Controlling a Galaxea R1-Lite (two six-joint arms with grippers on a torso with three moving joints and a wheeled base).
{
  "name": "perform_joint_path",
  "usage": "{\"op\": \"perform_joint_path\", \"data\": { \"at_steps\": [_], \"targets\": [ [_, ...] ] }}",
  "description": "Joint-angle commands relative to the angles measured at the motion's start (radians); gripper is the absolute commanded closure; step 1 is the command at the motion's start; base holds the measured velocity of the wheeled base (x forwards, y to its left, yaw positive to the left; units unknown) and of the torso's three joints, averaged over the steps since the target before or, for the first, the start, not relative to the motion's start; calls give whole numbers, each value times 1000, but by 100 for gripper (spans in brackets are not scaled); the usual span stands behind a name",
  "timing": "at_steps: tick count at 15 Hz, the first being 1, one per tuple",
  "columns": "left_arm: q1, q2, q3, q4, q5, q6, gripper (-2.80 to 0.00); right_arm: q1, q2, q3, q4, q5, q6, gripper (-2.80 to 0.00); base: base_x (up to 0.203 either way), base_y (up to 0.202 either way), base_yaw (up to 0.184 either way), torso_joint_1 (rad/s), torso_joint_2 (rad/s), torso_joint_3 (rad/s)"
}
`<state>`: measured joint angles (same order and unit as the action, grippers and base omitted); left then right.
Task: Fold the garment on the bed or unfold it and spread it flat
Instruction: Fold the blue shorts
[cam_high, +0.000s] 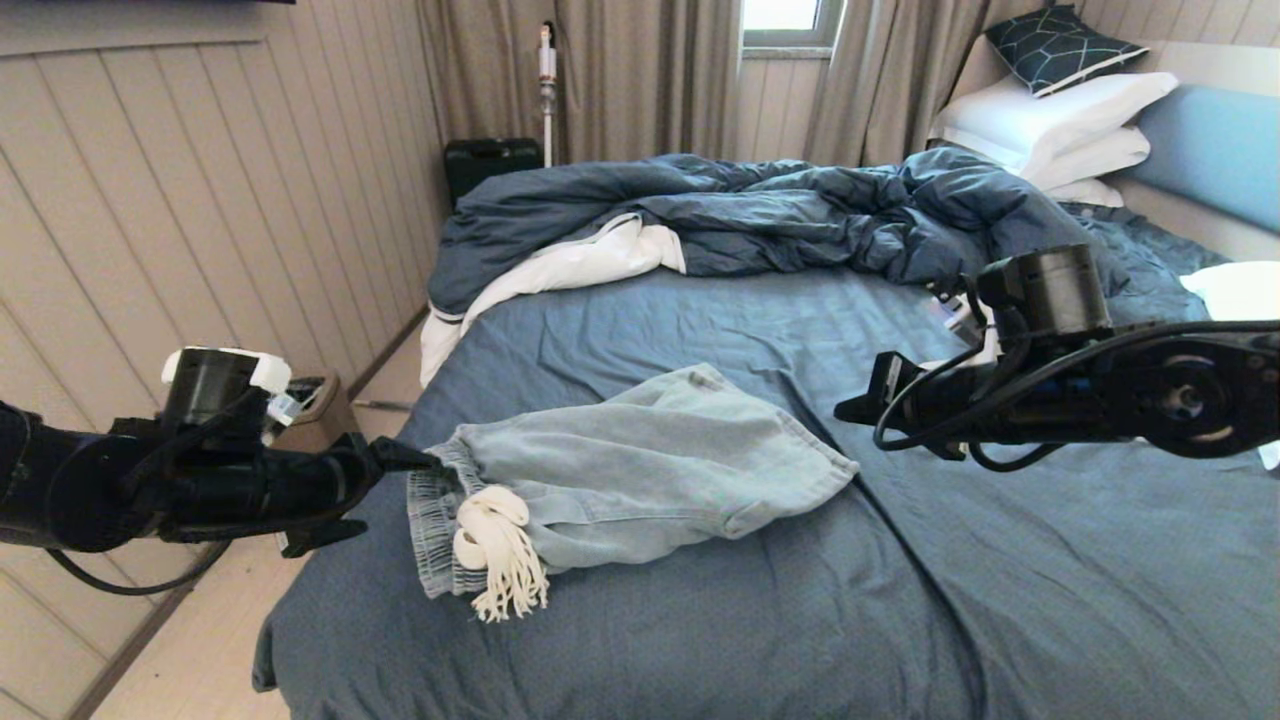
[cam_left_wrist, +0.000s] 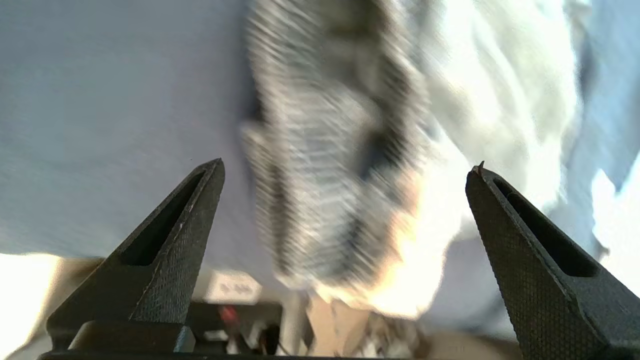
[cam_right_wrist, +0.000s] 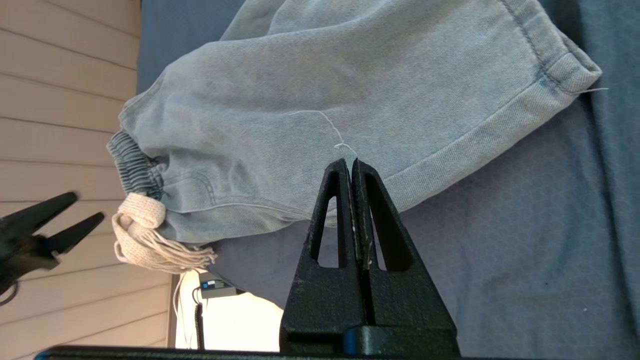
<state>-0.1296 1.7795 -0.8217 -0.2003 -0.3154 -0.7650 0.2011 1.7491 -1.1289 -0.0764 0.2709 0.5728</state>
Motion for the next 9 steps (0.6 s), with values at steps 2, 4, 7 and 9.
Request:
{"op": "perform_joint_path", "data": {
  "at_steps": [2,4,7,9],
  "targets": [
    [-51,-11,-8,-3,-22,-10,-280,-3,3,9,-3,2,1,0,0,0,0,0,0,0],
    [-92,24,-24,-11,-23,-25,-280,-8,8,9,-3,2,-2,0,0,0,0,0,0,0],
    [-114,101,-53,-12,-12,-29,-280,-9,13,9,-5,4,-4,0,0,0,0,0,0,0],
    [-114,156,-63,-13,-4,-20,-280,-9,23,8,-6,2,-7,0,0,0,0,0,0,0]
  ]
}}
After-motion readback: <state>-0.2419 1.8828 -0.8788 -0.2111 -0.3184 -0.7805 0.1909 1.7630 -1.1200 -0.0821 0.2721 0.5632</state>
